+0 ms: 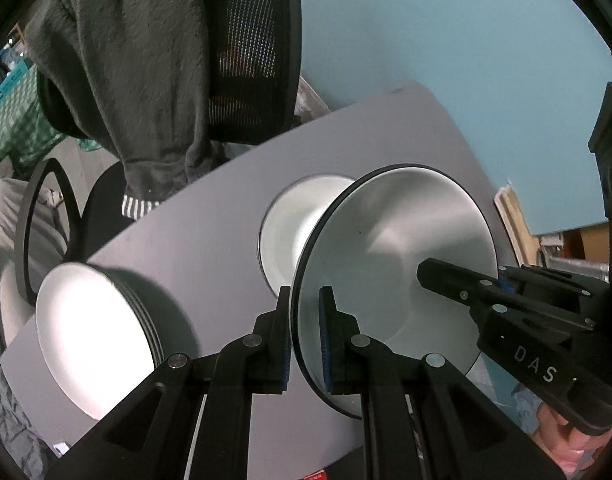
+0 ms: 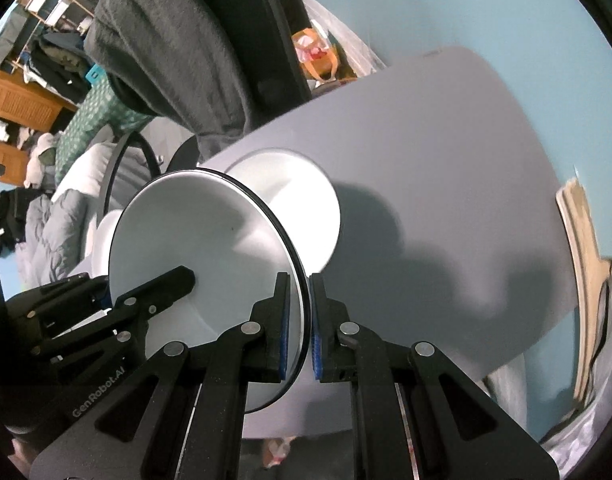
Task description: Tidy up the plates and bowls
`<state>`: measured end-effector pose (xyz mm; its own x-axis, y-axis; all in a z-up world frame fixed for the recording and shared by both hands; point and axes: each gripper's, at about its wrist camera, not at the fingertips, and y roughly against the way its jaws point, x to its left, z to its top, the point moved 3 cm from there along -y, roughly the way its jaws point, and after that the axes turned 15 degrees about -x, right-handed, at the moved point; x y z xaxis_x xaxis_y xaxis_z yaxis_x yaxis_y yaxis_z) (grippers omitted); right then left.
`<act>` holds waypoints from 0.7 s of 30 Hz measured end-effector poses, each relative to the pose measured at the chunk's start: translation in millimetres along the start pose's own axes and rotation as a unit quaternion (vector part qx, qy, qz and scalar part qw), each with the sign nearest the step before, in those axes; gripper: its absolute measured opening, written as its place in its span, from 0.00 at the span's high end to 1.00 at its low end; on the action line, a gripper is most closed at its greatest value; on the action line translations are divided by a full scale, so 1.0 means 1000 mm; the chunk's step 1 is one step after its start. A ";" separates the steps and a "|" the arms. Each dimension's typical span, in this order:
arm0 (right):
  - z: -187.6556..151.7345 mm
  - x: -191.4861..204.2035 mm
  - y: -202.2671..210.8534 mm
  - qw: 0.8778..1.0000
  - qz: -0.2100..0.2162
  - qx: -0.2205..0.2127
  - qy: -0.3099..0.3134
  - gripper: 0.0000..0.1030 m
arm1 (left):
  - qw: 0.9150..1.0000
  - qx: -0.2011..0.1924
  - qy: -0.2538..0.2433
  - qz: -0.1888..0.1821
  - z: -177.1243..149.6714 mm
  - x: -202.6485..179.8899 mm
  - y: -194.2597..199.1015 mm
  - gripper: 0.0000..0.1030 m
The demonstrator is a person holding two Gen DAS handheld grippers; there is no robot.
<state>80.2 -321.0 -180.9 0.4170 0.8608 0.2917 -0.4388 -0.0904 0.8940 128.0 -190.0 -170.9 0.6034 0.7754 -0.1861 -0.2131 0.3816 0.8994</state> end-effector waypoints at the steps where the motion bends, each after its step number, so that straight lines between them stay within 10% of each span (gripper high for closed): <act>1: 0.004 -0.002 -0.006 1.000 0.002 0.003 0.001 0.91 | 1.000 0.001 -0.003 0.003 0.002 0.000 -0.004 0.89; 21: 0.018 -0.013 -0.045 0.998 0.005 0.066 -0.002 0.89 | 0.999 0.037 -0.017 0.033 0.003 0.010 -0.040 0.89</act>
<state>109.4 -336.9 -218.9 0.4163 0.8580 0.3009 -0.3337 -0.1637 0.9284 145.0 -199.1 -207.1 0.6158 0.7799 -0.1122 -0.1973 0.2905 0.9363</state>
